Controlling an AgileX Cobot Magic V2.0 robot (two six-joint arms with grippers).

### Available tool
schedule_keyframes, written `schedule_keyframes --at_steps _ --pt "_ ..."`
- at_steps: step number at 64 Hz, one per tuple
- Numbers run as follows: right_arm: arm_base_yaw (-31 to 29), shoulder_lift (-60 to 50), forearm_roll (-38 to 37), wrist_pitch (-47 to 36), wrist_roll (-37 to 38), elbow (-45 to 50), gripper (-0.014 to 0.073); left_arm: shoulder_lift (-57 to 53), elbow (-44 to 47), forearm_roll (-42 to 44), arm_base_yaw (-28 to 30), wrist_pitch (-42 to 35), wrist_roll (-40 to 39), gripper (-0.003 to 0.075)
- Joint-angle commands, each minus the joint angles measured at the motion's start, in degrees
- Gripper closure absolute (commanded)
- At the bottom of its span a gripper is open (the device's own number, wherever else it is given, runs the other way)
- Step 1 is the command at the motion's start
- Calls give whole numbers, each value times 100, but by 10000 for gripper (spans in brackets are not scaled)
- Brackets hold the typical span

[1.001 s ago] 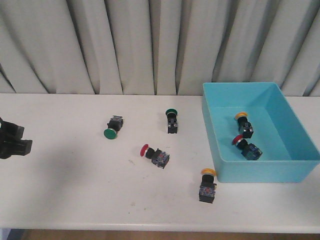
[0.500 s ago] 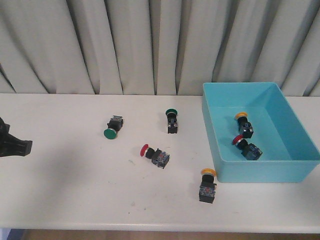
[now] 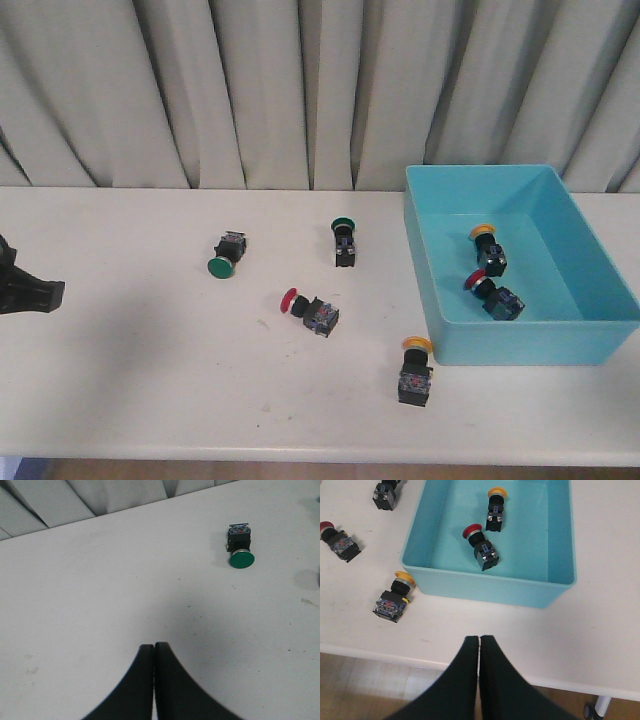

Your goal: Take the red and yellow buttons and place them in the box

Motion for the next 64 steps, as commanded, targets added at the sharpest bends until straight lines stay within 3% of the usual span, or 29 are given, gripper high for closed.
schedule_keyframes --at_steps 1,16,21,33,41,64 --pt "-21 -22 2 -296 -6 -138 600 -91 -177 119 -9 -255 -11 727" --pt "-21 -22 2 -296 -6 -138 600 -91 -177 105 -3 -250 -11 727" --pt "-21 -22 2 -296 -6 -138 600 -208 -177 -360 -2 -178 44 727" --pt "-21 -22 -4 -296 -6 -138 600 -985 -34 -1363 386 -378 1783 727" --pt "-21 -22 -16 -296 -6 -138 600 -1868 641 -1819 862 -1120 2489 727" --pt "-21 -22 -16 -296 -6 -138 600 -4700 3758 -1828 1568 -3044 2351 727"
